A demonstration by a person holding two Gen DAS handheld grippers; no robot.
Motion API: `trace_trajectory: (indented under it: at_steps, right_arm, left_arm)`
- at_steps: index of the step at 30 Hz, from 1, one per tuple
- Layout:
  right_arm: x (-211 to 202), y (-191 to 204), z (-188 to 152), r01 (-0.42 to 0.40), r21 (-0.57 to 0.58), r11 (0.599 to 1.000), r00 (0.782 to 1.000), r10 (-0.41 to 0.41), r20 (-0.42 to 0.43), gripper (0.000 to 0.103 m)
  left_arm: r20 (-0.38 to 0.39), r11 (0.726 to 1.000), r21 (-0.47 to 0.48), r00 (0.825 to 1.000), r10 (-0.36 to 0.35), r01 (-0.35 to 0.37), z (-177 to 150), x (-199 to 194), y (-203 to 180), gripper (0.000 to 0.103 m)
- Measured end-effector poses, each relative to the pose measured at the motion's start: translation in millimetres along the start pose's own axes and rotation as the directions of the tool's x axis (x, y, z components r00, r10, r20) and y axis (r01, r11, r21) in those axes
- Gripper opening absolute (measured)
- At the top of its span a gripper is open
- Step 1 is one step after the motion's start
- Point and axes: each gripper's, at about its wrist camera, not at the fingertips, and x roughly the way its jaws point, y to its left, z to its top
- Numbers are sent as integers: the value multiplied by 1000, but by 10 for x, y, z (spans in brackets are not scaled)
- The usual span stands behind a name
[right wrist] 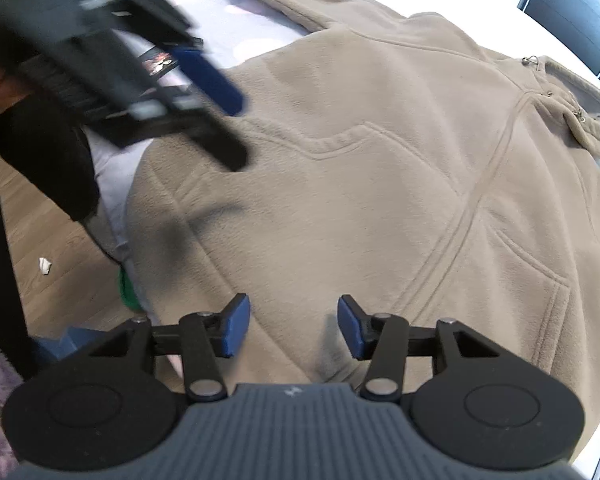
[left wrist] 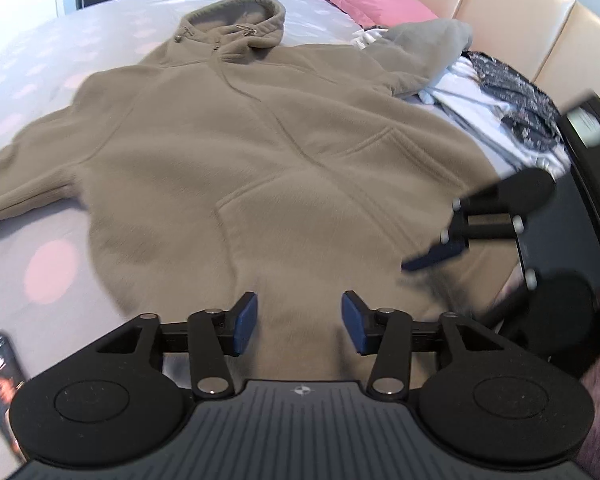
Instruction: Fold clothes
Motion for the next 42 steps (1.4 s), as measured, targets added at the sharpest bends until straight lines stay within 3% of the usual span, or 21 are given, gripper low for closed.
trace_trajectory:
  at_steps: [7, 14, 17, 19, 21, 25, 27, 30, 36, 42]
  right_arm:
    - [53, 44, 42, 9, -47, 999, 1000, -9, -12, 53]
    - [45, 162, 87, 9, -75, 997, 1000, -9, -3, 53]
    - [36, 212, 89, -2, -92, 996, 1000, 2, 0, 53]
    - [42, 244, 85, 0, -106, 994, 1000, 0, -1, 53]
    - [38, 258, 79, 1, -110, 994, 1000, -1, -1, 53]
    - [32, 286, 67, 4, -117, 993, 1000, -4, -1, 54]
    - [32, 287, 63, 5, -116, 993, 1000, -6, -2, 54]
    - [14, 265, 44, 9, -103, 995, 1000, -9, 2, 54]
    - [-197, 22, -10, 58, -6, 998, 998, -57, 40, 54]
    - [-508, -449, -212, 158, 205, 966, 985, -169, 37, 54]
  left_arm:
    - [-125, 998, 8, 990, 60, -60, -374, -19, -31, 57]
    - [-279, 988, 91, 949, 145, -124, -589, 286, -4, 57]
    - [-308, 974, 179, 933, 187, -137, -667, 416, -46, 56]
    - [-297, 944, 293, 923, 244, -155, -728, 490, -146, 56]
    - [-270, 897, 407, 916, 296, -170, -787, 570, -252, 55]
    - [-147, 830, 523, 939, 311, -193, -835, 564, -445, 54]
    - [-68, 802, 557, 950, 305, -217, -834, 548, -523, 46]
    - [47, 771, 565, 944, 326, -294, -772, 535, -579, 33]
    - [276, 818, 424, 916, 293, -389, -432, 187, -545, 30]
    - [275, 836, 405, 921, 275, -370, 3, 379, -516, 29]
